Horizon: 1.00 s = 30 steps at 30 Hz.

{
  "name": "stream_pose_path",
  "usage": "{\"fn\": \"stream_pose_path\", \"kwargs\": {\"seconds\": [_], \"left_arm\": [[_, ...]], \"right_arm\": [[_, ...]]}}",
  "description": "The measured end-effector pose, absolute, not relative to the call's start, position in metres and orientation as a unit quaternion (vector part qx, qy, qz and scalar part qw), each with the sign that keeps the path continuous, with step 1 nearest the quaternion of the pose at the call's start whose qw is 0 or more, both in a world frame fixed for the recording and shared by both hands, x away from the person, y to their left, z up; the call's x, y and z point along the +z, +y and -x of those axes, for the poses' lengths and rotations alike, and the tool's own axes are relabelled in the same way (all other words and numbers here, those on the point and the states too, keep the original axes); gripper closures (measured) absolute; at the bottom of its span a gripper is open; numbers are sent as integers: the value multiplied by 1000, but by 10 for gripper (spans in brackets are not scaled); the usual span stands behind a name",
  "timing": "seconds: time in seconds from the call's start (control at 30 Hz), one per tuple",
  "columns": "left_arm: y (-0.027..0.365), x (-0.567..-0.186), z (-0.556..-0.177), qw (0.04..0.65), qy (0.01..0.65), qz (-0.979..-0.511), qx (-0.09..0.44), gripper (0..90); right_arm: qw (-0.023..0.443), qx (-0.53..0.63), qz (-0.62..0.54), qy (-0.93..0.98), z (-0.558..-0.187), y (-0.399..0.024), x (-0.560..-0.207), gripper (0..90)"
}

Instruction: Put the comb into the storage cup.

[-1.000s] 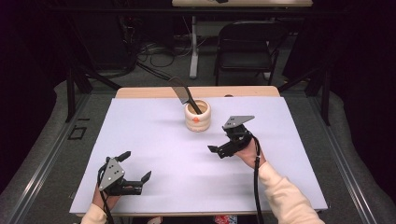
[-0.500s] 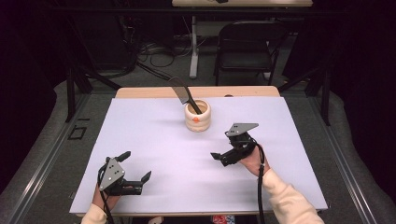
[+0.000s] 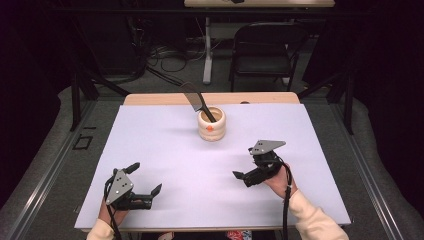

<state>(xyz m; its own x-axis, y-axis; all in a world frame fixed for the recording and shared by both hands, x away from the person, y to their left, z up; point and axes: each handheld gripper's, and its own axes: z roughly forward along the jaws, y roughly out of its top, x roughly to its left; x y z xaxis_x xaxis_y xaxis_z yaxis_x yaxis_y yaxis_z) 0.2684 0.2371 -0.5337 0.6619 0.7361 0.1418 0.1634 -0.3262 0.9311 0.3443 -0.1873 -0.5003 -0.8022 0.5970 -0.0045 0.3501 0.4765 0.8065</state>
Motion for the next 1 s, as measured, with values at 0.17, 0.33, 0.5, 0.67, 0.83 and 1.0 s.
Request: {"fn": "stream_pose_path", "kwargs": {"seconds": [0.17,0.33,0.5,0.67,0.83,1.0], "left_arm": [[237,-534,-269,500,295,-762,286,10],[237,-534,-269,499,296,-763,287,10],[237,-534,-269,500,295,-763,286,10],[237,-534,-269,499,295,-762,286,10],[237,-534,-269,496,295,-764,288,10],[237,-534,-269,496,296,-764,288,10]], "right_arm": [[147,423,-280,849,-336,-192,-503,0],[156,420,-278,850,-329,-196,-506,0],[160,422,-279,848,-323,-199,-507,0],[170,419,-279,847,-315,-203,-509,0],[177,424,-280,843,-307,-209,-509,0],[186,423,-280,842,-300,-213,-511,0]]}}
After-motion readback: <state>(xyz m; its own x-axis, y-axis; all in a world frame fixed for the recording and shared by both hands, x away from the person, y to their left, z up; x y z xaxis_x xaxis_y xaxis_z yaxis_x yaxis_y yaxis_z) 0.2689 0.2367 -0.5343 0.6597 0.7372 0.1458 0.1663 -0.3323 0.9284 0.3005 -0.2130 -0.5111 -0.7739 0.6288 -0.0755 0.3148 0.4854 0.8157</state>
